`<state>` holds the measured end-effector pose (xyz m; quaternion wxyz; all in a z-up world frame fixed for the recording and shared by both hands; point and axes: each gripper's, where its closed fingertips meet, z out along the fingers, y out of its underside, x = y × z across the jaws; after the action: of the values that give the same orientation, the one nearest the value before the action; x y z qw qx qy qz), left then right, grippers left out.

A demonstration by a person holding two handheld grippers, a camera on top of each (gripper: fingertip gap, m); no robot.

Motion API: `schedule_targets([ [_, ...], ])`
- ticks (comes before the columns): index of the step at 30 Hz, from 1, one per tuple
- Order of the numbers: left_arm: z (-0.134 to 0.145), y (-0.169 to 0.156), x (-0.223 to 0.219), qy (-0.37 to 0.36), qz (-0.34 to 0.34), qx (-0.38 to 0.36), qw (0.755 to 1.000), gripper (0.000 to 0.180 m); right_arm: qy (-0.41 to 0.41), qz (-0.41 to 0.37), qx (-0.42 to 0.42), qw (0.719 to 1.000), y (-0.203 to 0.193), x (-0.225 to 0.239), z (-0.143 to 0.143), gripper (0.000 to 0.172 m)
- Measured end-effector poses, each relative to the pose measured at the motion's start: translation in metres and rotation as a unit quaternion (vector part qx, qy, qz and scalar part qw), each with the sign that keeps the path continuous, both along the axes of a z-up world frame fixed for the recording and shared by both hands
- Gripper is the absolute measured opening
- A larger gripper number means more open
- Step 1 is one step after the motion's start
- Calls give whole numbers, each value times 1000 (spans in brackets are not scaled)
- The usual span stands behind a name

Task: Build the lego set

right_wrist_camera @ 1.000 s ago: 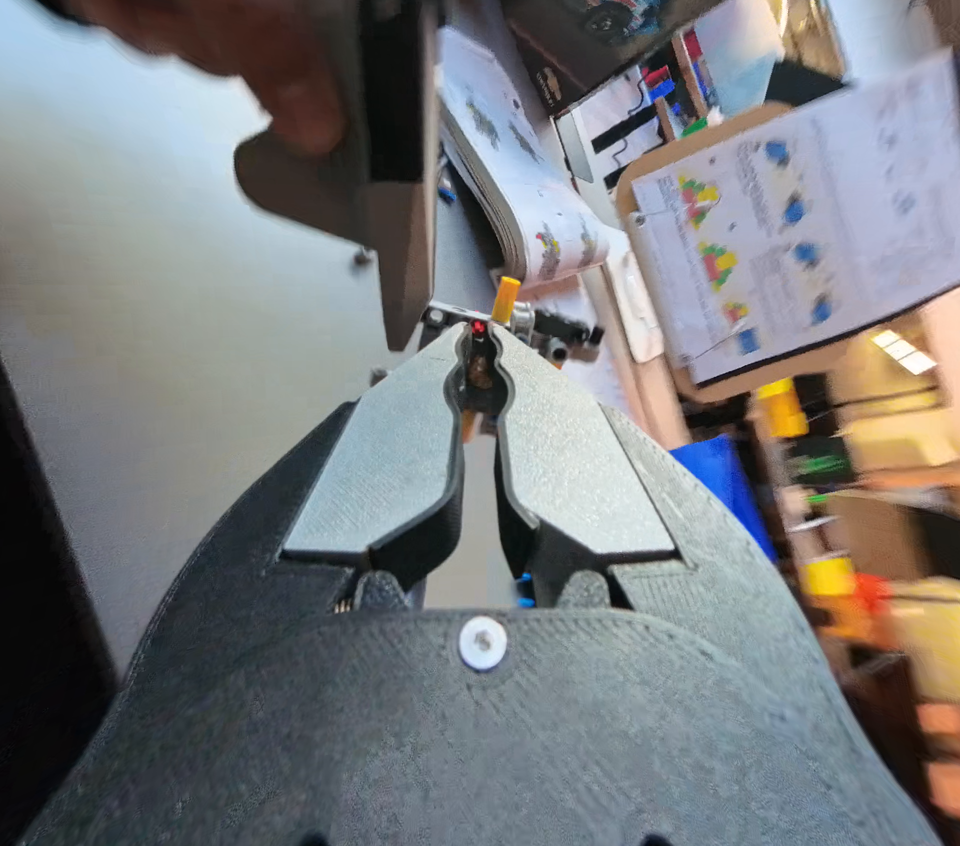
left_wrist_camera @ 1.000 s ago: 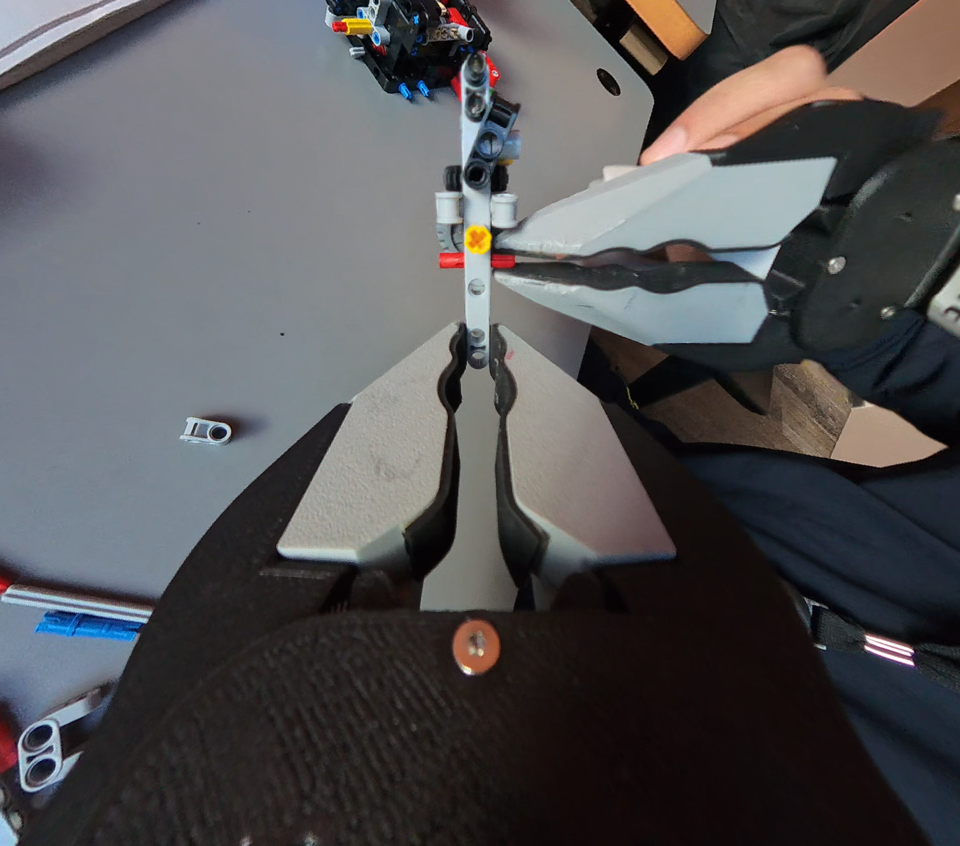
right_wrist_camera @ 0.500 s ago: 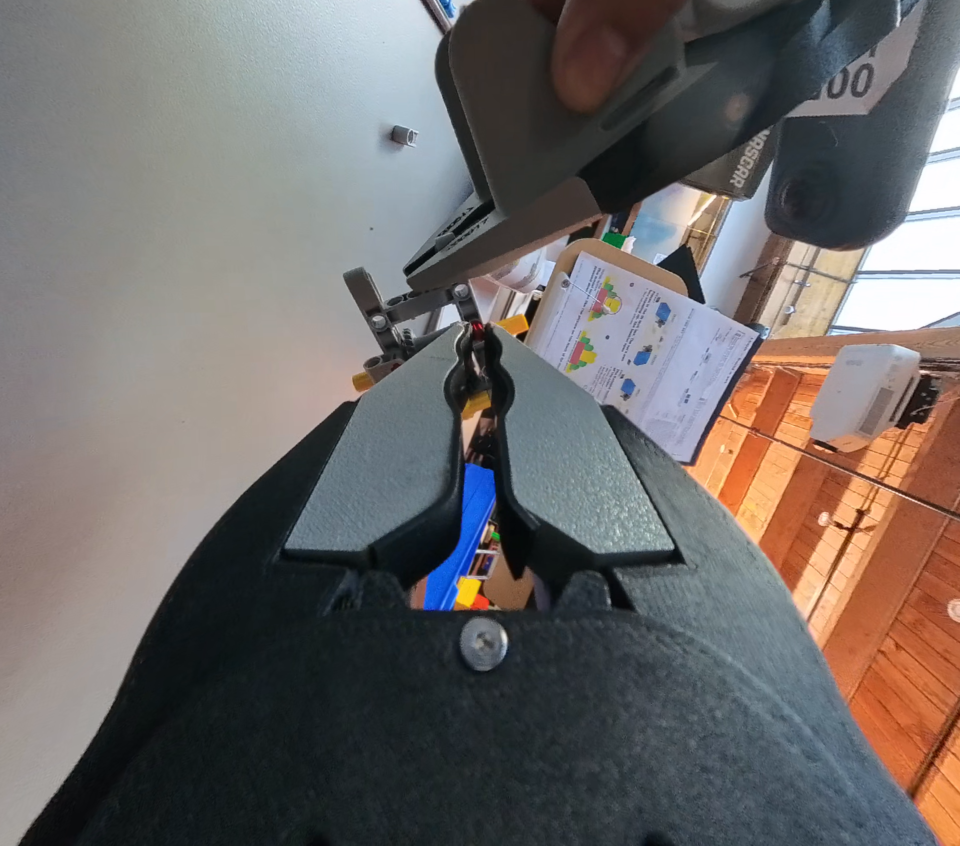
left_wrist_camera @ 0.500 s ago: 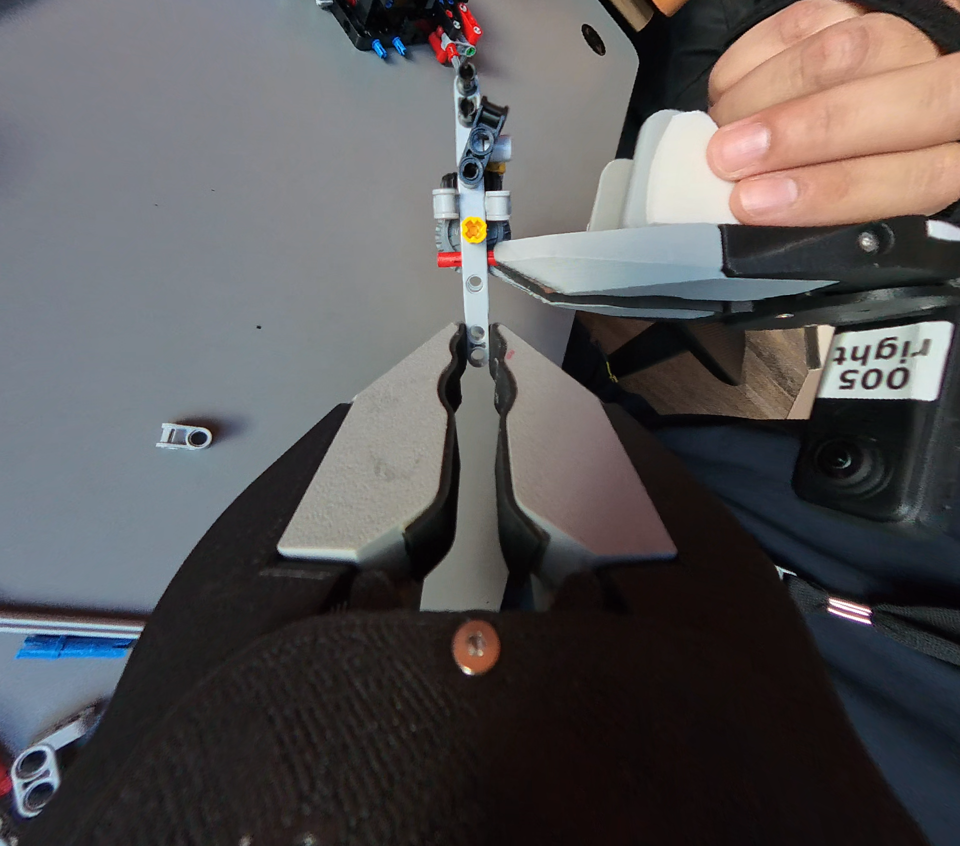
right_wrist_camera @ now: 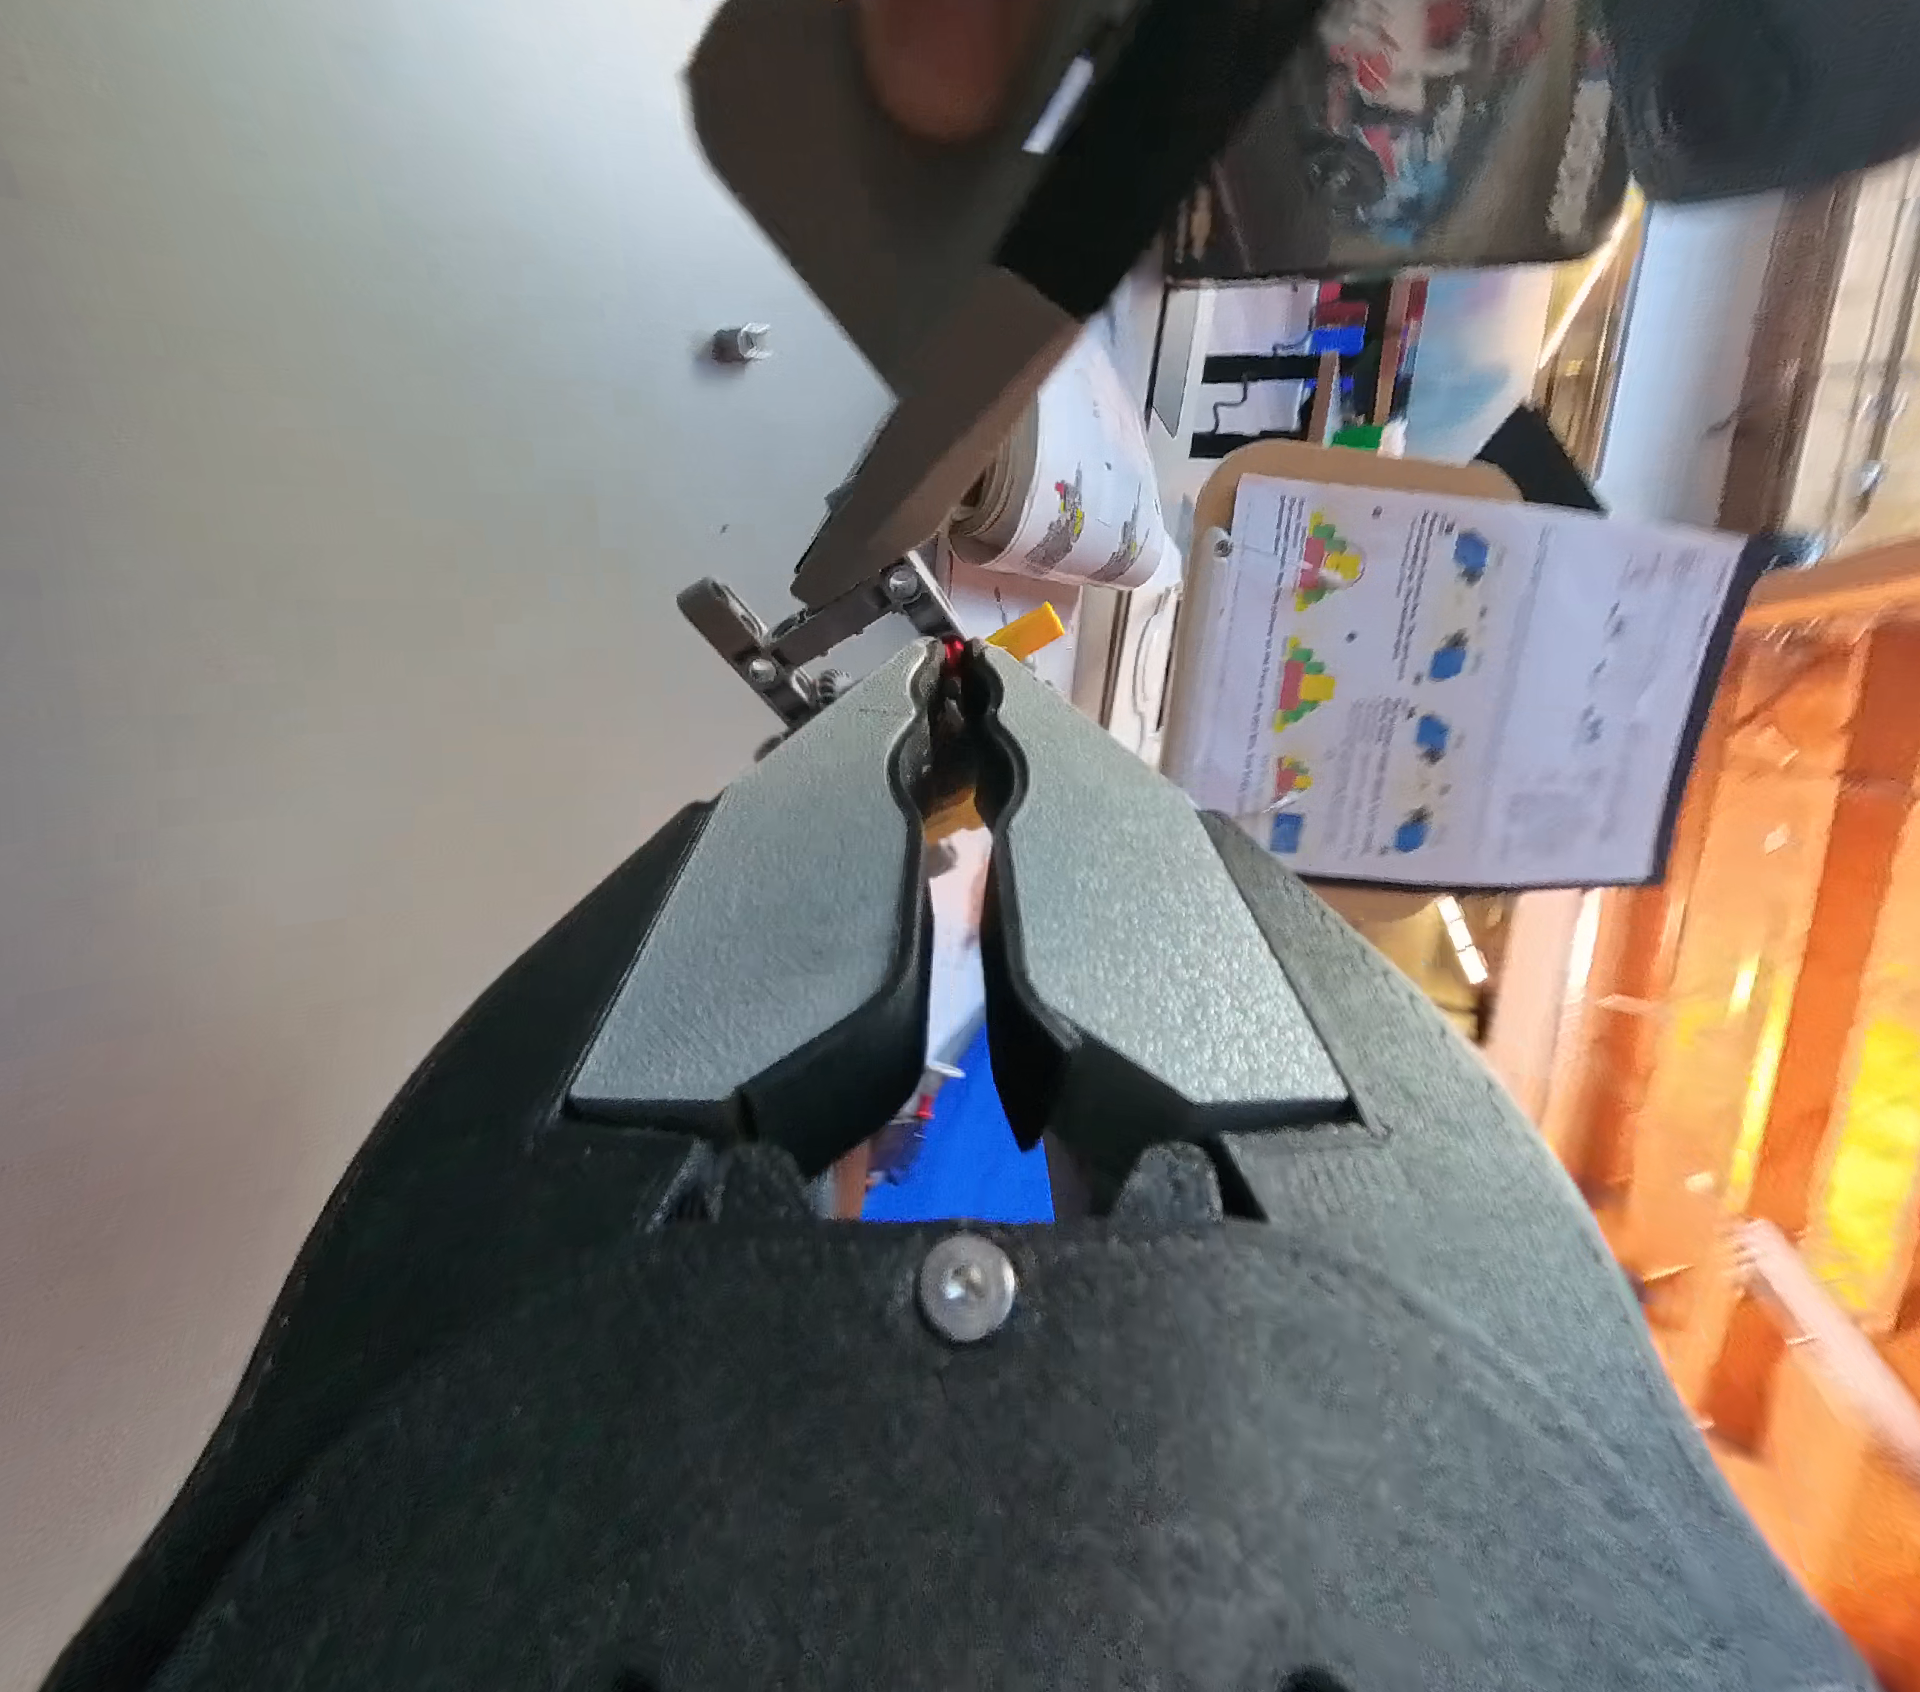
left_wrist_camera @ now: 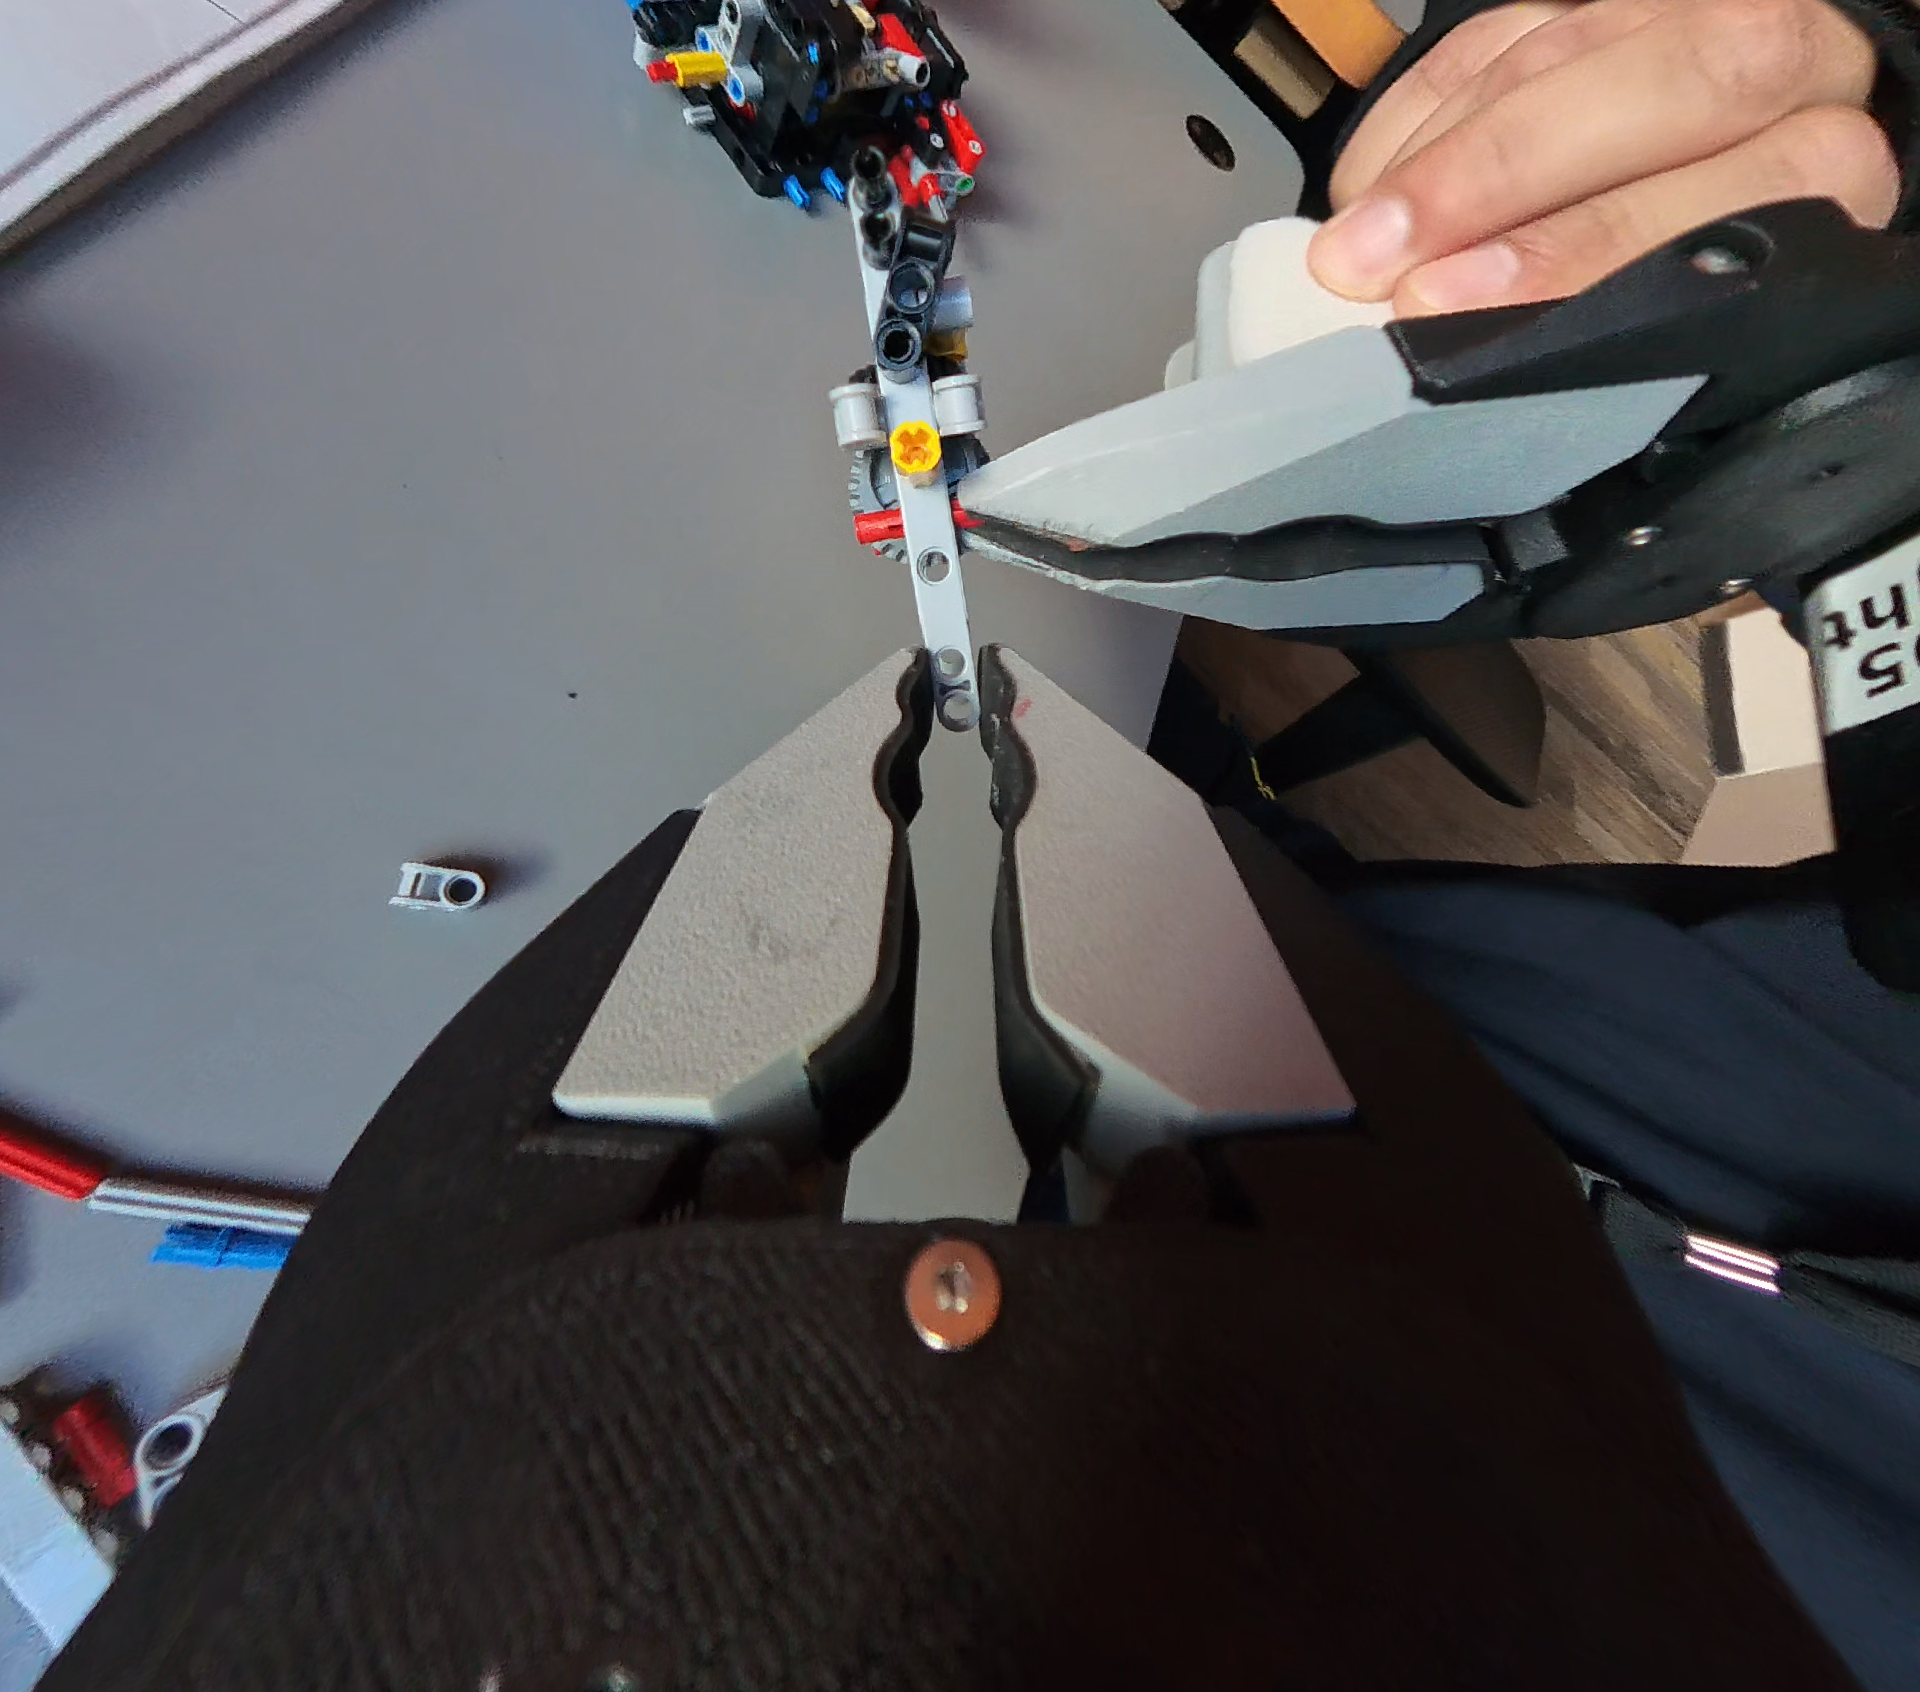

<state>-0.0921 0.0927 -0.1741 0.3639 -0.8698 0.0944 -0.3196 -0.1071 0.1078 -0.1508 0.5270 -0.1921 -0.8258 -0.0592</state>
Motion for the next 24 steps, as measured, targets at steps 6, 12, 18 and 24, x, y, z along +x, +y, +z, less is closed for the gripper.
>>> schedule_targets([
  [6, -1, 1, -6, 17, 15, 11, 1000, 6, 40, -40, -109, 992, 1, -5, -1, 4],
  [12, 1, 3, -10, 15, 28, 22, 999, 6, 84, -77, -227, 967, 2, -10, 1, 3],
  [18, 0, 3, -13, 15, 33, 24, 999, 6, 103, -89, -260, 956, 2, -13, 1, 3],
  [24, -1, 3, -11, 6, 28, 22, 999, 6, 62, -61, -164, 983, 0, -11, 1, 3],
])
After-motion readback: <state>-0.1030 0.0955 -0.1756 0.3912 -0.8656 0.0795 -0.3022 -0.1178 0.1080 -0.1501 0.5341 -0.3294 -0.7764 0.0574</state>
